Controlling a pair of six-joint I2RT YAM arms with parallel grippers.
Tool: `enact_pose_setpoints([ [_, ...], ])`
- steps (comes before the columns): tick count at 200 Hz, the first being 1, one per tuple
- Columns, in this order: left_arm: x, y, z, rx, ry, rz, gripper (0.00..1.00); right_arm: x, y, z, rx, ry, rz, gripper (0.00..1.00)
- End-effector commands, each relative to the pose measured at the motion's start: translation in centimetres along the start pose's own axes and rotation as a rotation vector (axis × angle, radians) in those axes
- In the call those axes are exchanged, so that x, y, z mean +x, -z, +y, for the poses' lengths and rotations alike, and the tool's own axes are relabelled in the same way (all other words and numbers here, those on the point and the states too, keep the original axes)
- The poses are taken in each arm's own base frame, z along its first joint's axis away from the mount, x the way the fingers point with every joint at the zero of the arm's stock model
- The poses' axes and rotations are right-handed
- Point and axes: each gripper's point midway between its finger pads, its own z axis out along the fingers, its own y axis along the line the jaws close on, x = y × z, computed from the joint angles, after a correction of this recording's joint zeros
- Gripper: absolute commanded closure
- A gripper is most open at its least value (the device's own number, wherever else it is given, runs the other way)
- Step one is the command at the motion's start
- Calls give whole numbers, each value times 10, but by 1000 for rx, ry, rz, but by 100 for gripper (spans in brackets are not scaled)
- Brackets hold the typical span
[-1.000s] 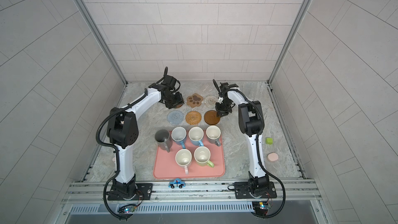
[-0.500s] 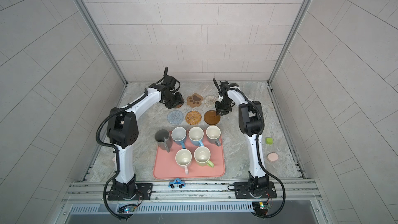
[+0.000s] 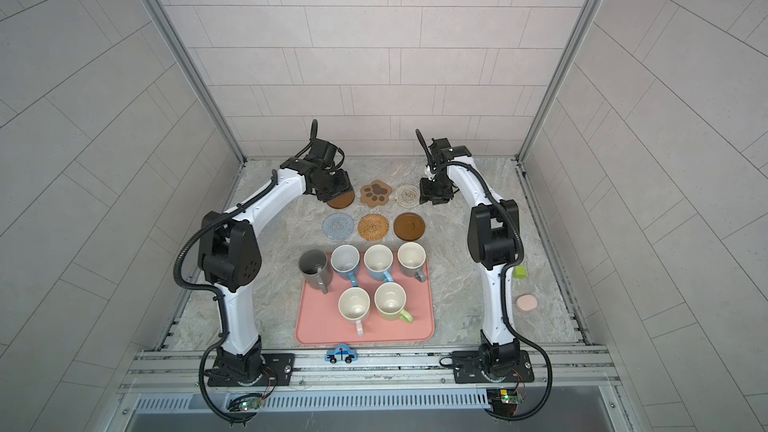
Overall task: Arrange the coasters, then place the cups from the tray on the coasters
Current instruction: 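Raise both grippers high above the coasters and draw them back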
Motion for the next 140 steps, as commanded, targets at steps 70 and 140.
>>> enact_pose_setpoints([
  [70, -22, 93, 20, -110, -19, -174, 39, -10, 53, 2, 55, -52, -147, 47],
  [140, 11, 135, 53, -89, -217, -310, 35, 10, 78, -8, 209, -3, -274, 46],
])
